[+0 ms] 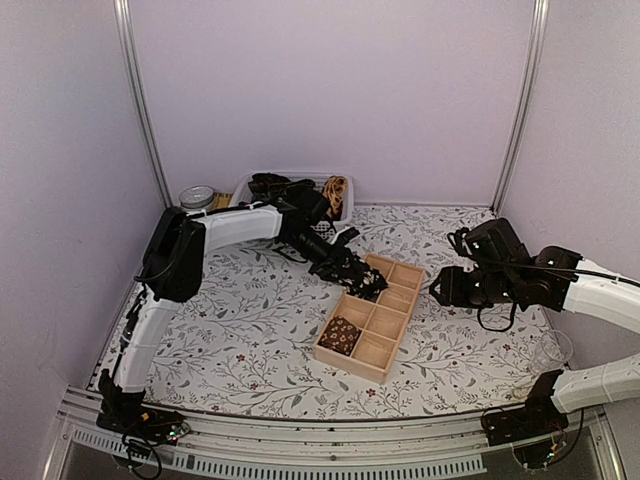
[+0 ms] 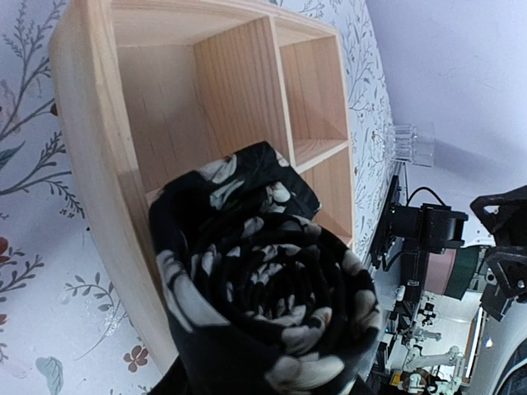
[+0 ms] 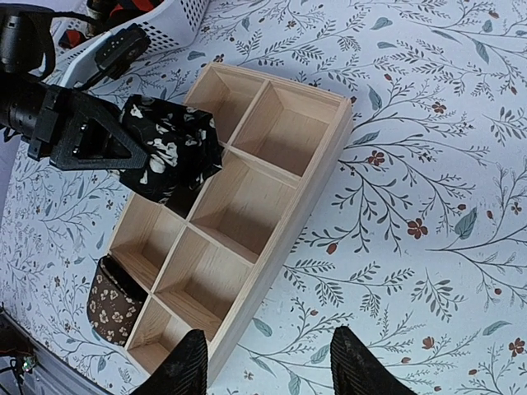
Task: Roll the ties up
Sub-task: Place the tie in the storage box.
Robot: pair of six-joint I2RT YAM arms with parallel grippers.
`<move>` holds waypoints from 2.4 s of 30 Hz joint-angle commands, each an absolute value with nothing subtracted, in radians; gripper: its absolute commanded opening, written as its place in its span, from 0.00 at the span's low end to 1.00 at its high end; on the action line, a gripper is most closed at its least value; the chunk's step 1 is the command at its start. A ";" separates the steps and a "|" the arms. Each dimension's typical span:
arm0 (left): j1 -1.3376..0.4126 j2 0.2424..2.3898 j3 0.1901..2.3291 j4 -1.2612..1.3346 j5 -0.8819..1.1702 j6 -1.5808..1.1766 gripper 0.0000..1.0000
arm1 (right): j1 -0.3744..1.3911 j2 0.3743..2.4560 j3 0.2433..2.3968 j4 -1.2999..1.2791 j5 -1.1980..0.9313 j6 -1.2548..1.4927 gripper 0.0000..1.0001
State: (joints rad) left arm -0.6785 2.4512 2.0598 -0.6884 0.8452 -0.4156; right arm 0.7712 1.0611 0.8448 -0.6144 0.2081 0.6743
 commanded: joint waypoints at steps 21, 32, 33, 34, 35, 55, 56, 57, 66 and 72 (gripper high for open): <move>-0.793 2.539 2.233 -0.995 0.333 -0.533 0.00 | 0.766 1.055 0.828 -0.525 0.138 0.636 0.49; -0.849 2.591 2.345 -1.094 0.098 -0.573 0.10 | 0.766 1.031 0.799 -0.494 0.112 0.619 0.50; -0.852 2.589 2.344 -1.096 0.086 -0.577 0.14 | 0.765 1.029 0.796 -0.493 0.112 0.617 0.50; -0.855 2.585 2.343 -1.094 0.076 -0.580 0.20 | 0.765 1.028 0.795 -0.491 0.111 0.616 0.50; -0.857 2.584 2.344 -1.093 0.071 -0.584 0.25 | 0.766 1.025 0.793 -0.490 0.111 0.614 0.50; -0.851 2.530 2.374 -1.036 0.064 -0.605 0.51 | 0.766 0.991 0.768 -0.474 0.109 0.624 0.50; -0.852 2.526 2.375 -1.036 0.062 -0.604 0.53 | 0.765 0.992 0.768 -0.473 0.109 0.623 0.51; -0.852 2.522 2.375 -1.035 0.061 -0.603 0.54 | 0.765 0.992 0.769 -0.472 0.109 0.623 0.50; -0.851 2.481 2.374 -1.019 0.066 -0.593 0.65 | 0.766 1.011 0.778 -0.465 0.107 0.619 0.50; -0.853 2.464 2.374 -1.009 0.058 -0.595 0.68 | 0.765 1.018 0.773 -0.451 0.101 0.620 0.50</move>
